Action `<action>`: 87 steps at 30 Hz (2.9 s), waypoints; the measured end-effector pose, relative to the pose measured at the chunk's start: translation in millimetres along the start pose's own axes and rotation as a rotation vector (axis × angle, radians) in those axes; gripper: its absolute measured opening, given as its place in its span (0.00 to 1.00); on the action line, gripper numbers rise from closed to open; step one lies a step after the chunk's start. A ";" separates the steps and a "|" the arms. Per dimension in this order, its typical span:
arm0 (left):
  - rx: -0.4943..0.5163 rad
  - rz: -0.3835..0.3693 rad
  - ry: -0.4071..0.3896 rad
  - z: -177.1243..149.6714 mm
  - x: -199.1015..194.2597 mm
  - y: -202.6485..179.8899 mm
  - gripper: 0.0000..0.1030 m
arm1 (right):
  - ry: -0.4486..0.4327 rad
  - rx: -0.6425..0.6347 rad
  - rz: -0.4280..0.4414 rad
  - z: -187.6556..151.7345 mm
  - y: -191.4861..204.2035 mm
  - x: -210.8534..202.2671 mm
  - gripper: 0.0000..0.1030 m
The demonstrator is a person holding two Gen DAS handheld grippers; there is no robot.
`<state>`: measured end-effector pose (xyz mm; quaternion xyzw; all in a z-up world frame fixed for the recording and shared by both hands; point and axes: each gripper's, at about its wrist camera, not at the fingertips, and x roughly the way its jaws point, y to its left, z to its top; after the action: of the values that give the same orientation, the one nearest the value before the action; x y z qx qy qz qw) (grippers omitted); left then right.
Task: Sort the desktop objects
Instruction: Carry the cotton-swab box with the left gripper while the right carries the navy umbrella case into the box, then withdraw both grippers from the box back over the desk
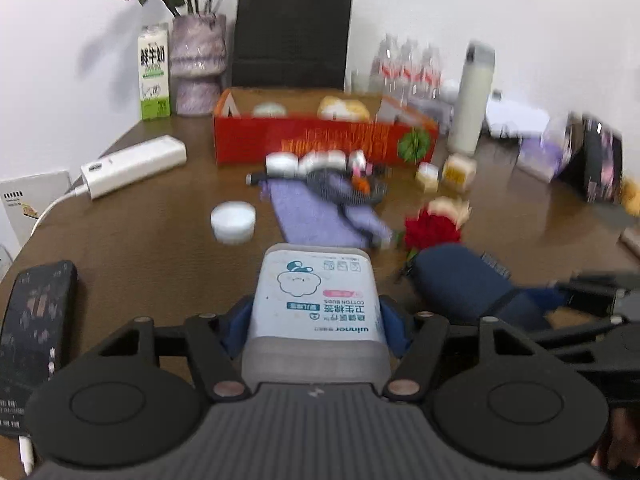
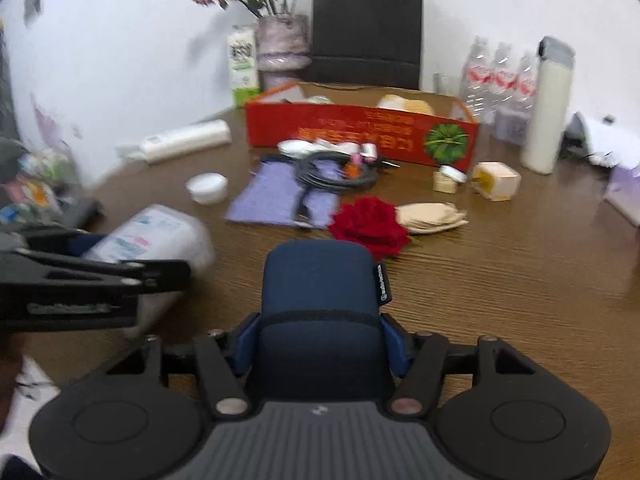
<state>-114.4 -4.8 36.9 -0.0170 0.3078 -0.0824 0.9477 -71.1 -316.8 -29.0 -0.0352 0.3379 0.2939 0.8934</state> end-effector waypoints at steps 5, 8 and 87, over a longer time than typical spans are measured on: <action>-0.028 -0.051 -0.084 83.2 11.0 14.0 0.65 | -0.200 -0.003 -0.021 64.6 -22.6 -14.1 0.59; 0.049 -0.061 -0.071 155.9 55.7 9.0 0.65 | -0.227 -0.015 -0.075 133.6 -49.4 12.2 0.59; 0.077 0.218 -0.053 11.0 52.2 -21.0 1.00 | -0.192 0.097 -0.050 6.1 -72.1 33.3 0.97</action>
<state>-69.4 -34.4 17.2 0.0507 0.2795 0.0098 0.9588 -8.1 -358.0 -54.9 0.0279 0.2637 0.2570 0.9293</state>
